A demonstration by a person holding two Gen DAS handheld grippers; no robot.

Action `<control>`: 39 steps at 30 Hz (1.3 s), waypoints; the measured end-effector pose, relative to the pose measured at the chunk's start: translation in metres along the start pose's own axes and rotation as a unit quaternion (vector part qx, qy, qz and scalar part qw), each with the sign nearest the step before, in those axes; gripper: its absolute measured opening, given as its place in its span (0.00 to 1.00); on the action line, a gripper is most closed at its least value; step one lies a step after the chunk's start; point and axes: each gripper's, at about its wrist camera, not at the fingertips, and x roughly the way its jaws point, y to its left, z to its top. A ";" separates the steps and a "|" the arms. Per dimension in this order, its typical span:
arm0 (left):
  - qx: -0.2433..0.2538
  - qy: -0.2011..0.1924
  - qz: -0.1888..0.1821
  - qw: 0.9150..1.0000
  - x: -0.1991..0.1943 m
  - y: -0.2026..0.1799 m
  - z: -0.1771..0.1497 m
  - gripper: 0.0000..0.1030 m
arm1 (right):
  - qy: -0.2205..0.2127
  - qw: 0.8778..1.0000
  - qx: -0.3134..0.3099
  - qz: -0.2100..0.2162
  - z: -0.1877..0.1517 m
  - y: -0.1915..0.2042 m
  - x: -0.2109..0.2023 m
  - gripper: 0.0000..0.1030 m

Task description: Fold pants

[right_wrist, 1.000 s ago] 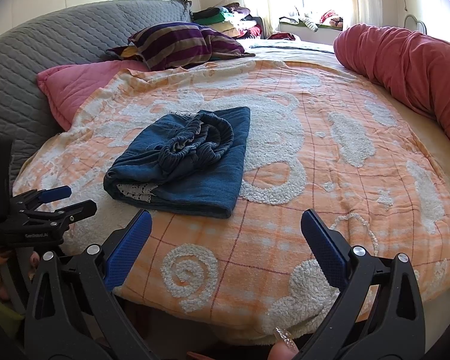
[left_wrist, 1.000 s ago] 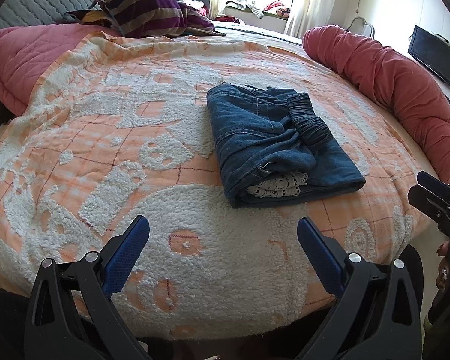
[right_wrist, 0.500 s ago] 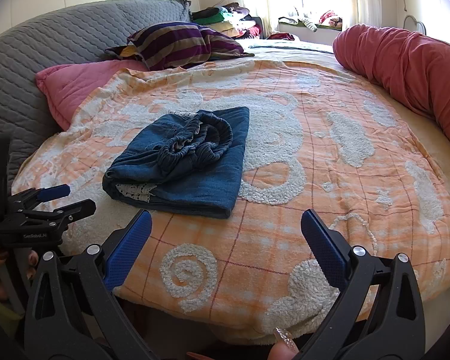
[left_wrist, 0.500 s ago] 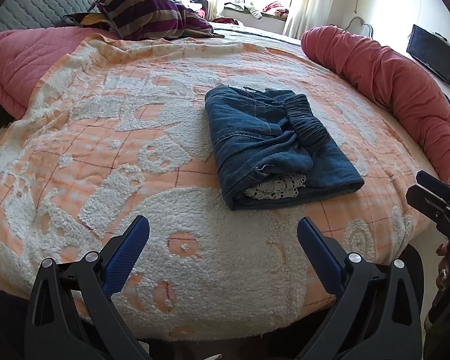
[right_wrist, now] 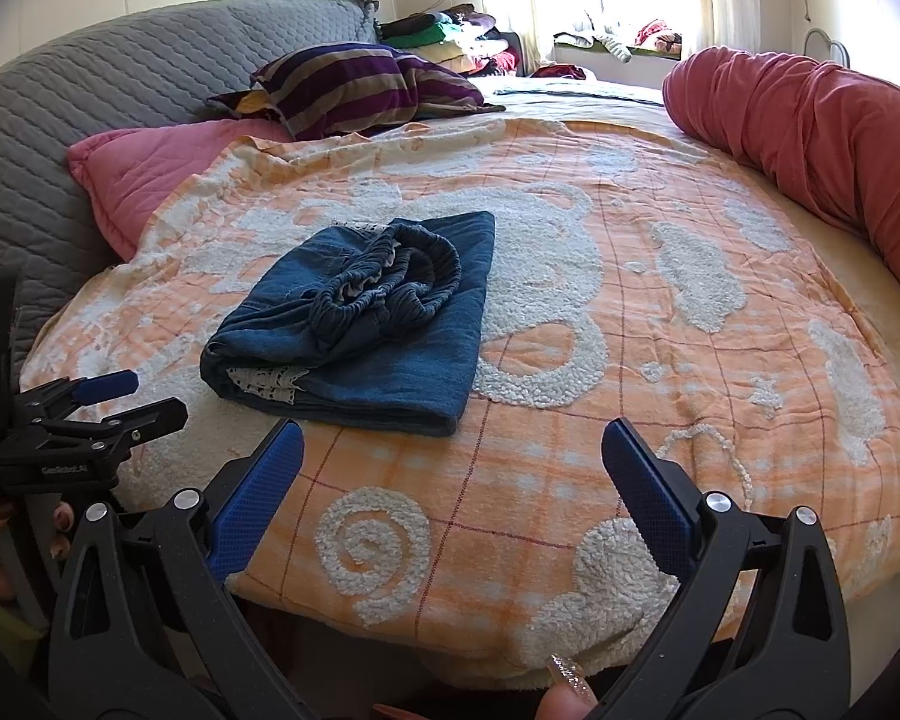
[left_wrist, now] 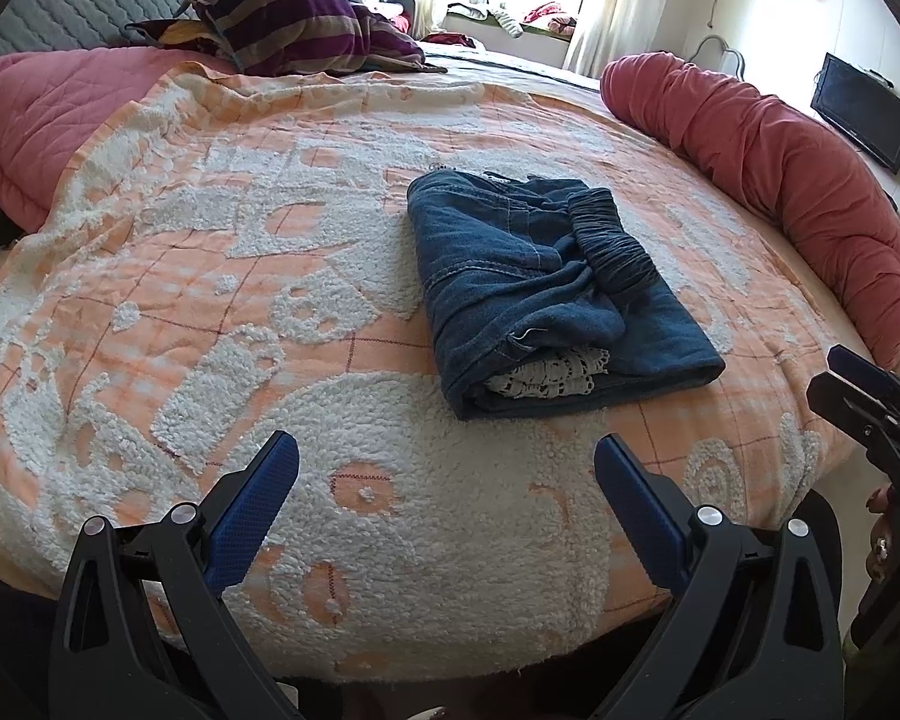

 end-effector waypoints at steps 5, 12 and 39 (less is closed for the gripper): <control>-0.001 0.000 -0.002 1.000 0.001 0.000 0.000 0.96 | 0.000 1.000 0.000 0.000 0.001 0.002 0.000 0.91; -0.004 0.004 -0.006 1.000 0.002 0.001 0.000 0.96 | 0.000 1.000 0.000 0.000 0.001 0.000 0.000 0.91; -0.099 0.027 0.067 0.992 0.010 0.068 0.057 0.96 | 0.000 0.997 0.051 -0.057 0.022 -0.073 0.012 0.91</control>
